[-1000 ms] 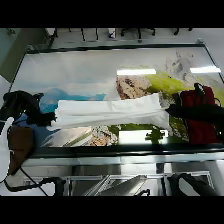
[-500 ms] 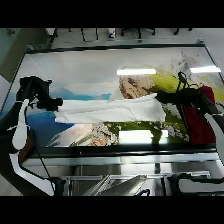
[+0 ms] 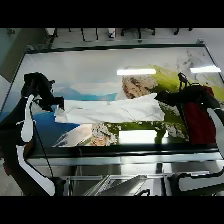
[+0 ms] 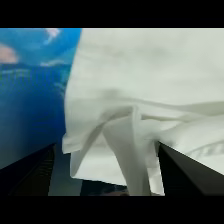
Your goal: Fold the shirts.
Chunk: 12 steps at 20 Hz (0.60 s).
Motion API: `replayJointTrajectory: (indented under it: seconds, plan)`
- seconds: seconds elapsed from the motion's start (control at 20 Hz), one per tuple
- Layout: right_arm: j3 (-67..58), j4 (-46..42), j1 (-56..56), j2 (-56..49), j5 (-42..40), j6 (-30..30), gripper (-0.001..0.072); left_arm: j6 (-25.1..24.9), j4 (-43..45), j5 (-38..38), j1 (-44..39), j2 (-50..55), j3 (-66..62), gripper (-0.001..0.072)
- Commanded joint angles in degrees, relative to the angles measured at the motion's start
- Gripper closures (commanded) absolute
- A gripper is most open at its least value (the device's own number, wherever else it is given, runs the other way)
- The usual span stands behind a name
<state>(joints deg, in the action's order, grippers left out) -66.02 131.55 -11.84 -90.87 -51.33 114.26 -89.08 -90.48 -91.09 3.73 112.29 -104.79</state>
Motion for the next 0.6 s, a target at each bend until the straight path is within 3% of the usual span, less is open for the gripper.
replayJointTrajectory:
  seconds: [0.0,0.35,0.55]
  plan:
    - [-1.68,-1.90,-3.48,-2.29,-9.64,0.48,0.0002,0.26,-3.93,-2.16,0.00,0.24,-4.48,0.0010]
    - [-7.06,3.41,-5.03,-12.76,-16.70,2.58,0.0002,1.25,-5.09,-9.53,2.01,-0.31,-14.14,0.0010]
    - [-8.70,4.63,-3.63,-15.65,-17.70,4.50,0.0008,1.79,-5.95,-6.27,4.57,-5.95,-7.28,0.0010]
